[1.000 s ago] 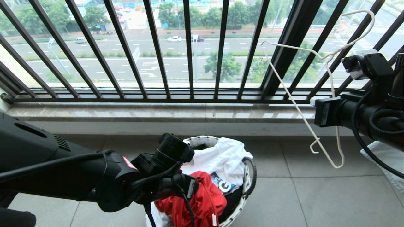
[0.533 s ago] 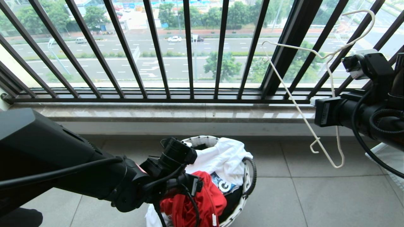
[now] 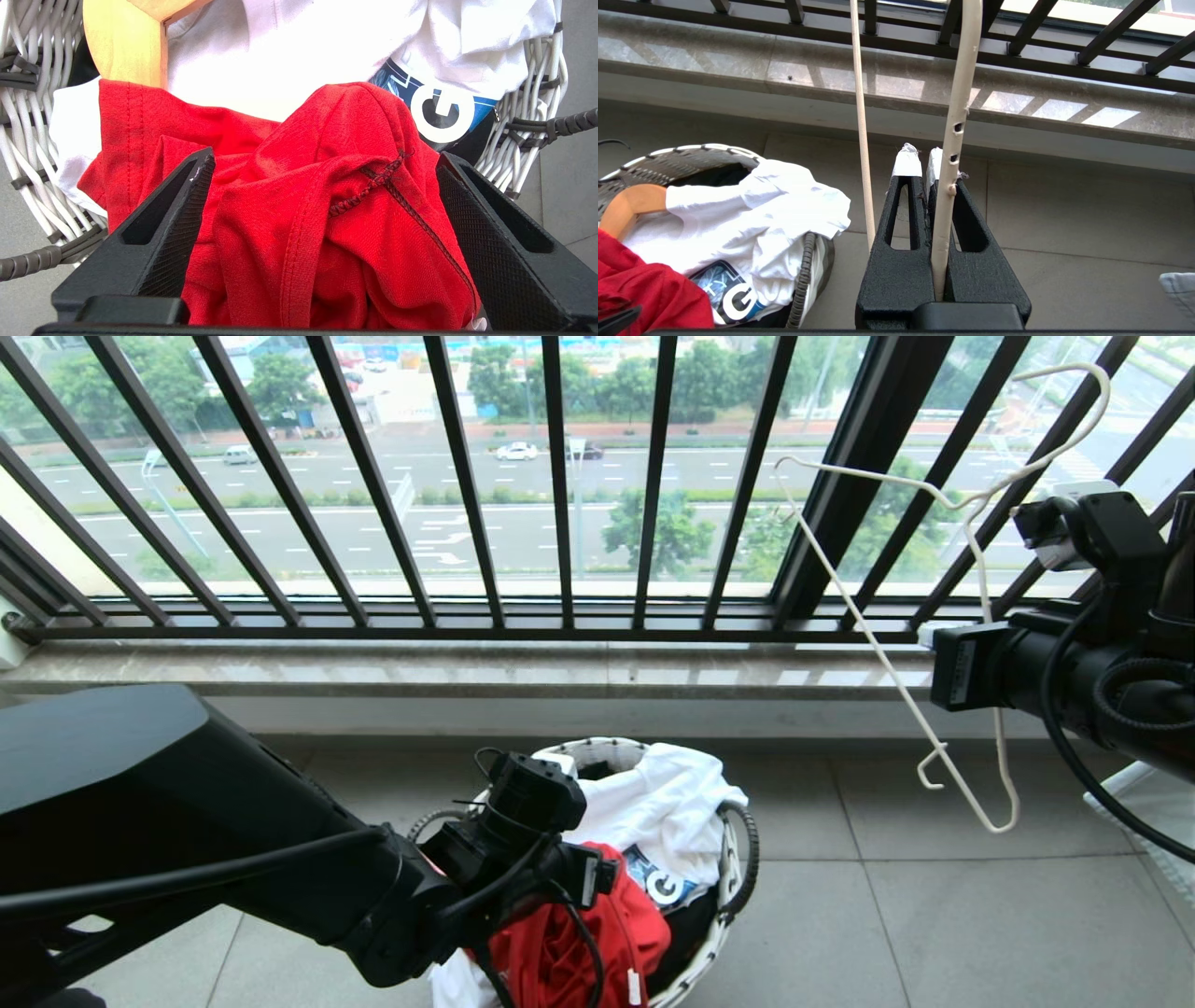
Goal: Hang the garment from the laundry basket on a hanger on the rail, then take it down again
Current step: Pick up clothes from the basket
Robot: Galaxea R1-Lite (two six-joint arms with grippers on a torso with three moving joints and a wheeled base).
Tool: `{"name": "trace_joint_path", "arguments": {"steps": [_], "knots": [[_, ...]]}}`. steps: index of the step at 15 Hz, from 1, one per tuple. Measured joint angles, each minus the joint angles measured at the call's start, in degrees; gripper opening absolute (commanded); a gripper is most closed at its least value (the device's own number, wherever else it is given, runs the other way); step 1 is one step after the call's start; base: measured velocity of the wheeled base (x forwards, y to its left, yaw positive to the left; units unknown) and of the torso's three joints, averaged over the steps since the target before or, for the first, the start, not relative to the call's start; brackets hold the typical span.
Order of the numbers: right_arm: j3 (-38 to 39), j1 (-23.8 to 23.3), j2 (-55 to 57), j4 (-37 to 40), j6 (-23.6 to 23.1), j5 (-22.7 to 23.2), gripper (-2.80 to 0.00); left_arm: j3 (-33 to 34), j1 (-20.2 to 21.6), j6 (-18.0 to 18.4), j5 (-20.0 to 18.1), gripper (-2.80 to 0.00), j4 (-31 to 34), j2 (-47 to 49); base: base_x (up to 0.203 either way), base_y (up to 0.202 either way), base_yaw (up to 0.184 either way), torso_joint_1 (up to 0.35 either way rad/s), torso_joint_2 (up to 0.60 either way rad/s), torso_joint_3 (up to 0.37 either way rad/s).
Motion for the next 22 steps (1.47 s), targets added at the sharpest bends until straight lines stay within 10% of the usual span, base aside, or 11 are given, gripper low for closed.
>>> {"name": "trace_joint_path", "arguments": {"steps": [1,2,16,22], "knots": [[0.0,0.0,0.0,0.0,0.0,0.0,-2.80,0.1,-0.1,0.0,0.0,0.00,0.0,0.5,0.000,0.000,0.000,0.000,0.00,0.000],[0.0,0.0,0.0,0.0,0.0,0.0,-2.80,0.1,-0.3,0.0,0.0,-2.80,-0.1,0.9,0.000,0.000,0.000,0.000,0.00,0.000],[-0.1,0.0,0.1,0.0,0.0,0.0,-2.80,3.6,-0.4,1.8,3.6,-2.80,-13.3,-2.2,0.000,0.000,0.000,0.000,0.00,0.000],[-0.2,0.0,0.1,0.0,0.0,0.0,-2.80,3.2,-0.4,5.5,5.5,-2.80,-4.1,-14.1,0.000,0.000,0.000,0.000,0.00,0.000]]}}
